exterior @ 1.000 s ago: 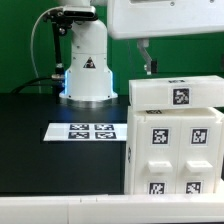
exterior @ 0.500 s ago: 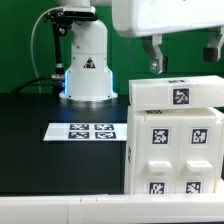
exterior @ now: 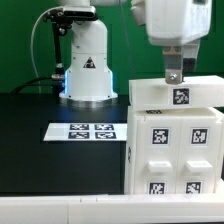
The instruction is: Assemble cabinet
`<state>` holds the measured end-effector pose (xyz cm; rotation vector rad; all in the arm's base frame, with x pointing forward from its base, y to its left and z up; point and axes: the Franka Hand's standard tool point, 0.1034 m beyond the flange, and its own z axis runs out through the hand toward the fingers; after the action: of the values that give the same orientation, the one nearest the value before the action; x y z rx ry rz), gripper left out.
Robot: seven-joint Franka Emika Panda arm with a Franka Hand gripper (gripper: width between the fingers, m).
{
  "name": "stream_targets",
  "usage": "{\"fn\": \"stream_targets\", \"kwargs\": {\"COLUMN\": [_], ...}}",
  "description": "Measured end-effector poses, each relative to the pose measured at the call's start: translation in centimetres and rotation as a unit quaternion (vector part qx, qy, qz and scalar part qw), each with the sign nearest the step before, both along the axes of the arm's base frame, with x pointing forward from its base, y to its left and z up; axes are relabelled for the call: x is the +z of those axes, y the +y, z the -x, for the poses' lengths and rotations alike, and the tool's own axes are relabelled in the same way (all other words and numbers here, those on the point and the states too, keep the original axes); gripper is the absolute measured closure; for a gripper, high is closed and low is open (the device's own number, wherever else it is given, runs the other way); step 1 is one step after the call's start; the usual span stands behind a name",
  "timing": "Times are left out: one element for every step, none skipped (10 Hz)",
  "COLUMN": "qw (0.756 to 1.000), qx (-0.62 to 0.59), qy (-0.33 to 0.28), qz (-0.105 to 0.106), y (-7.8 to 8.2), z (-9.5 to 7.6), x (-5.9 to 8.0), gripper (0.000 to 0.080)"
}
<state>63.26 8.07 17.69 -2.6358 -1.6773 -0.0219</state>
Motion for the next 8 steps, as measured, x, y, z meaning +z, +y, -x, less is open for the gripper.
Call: {"fn": "stream_targets", "kwargs": {"qw": [1.0,1.0,1.0,1.0,1.0,1.0,1.0,1.0], "qx": [0.013,0.024,0.024,0.024,0.022,0.017,0.002,-0.007], "qy": [-0.003,-0.003,-0.001,0.004,0.007,0.01,0.01,0.01], "qz": [0.0,0.002,0.002,0.004,0.006,0.007,0.007,0.007], "y": [-0.1,-0.3,-0.4,-0.3,-0.3,-0.3,-0.4,-0.4], "z": [0.0,0.0,-0.1,-0.3,-0.6,-0.5,-0.6,-0.5], "x": [0.0,0.0,-0.2,-0.6,-1.4,-1.9,-1.8,-1.8], "gripper": [0.0003,0.0003,0.0003,0.0003,0.0003,0.0003,0.0003,0.0115]}}
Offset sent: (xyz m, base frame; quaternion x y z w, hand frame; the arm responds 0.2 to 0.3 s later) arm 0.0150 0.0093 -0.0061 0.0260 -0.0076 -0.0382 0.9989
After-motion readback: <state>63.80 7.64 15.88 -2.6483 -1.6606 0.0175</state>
